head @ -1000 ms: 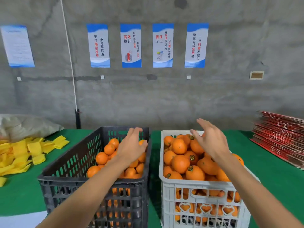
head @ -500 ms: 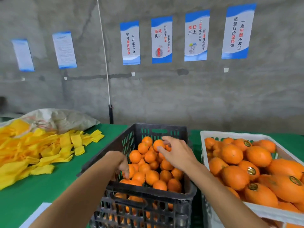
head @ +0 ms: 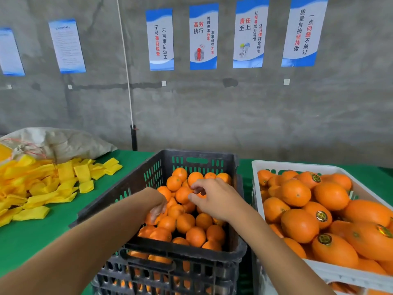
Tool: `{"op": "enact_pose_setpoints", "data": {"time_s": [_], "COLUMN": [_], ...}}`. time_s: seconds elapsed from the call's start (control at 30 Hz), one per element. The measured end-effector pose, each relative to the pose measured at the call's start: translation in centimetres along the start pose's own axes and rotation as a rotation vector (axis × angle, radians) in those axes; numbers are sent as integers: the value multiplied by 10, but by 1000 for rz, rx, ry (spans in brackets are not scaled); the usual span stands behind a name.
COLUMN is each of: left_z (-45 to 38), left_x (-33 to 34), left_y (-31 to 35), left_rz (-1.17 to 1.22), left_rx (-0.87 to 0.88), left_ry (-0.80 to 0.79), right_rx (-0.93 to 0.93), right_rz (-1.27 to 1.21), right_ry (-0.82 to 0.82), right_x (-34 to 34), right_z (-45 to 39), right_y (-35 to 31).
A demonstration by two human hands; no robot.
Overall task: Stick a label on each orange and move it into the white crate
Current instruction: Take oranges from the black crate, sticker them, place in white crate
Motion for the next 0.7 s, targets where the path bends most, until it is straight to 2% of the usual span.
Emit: {"op": "enact_pose_setpoints", "data": {"time_s": [0.07,0.13,0.2,0.33,0.4,0.47,0.6,0.7], "left_z": [9,19,42,132,187,233,299,317], "left_x": [-2,-18,-40,-64,-52,-24,39,89], "left_y": [2,14,33,65,72,75,79,85], "left_rz": [78,201,293,433,498,546,650,705], "left_rx": [58,157,309,705,834,945,1189,1299], "left_ry": [-78,-6,141,569,762,882,987,938], "right_rx": [10,29,94,248,279,241,146,129], "right_rz": [6,21,9,-94,-212,-336,-428,-454], "right_ry": [19,59,160,276,306,376,637,776], "right_x": [-6,-13,-29,-52,-62,-73,-87,-72], "right_z": [3,5,11,41,66,99,181,235], "right_y": [-1,-1,4,18,22,17,-1,-4]}}
Point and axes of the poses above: each hand's wrist, its own z-axis away from the middle knuckle, its own x-axis out of the palm, y = z × x, the point moved 8 cm from there along -z, towards the middle knuckle, and after that the axes turned 15 degrees about z, right-handed, at the moved point
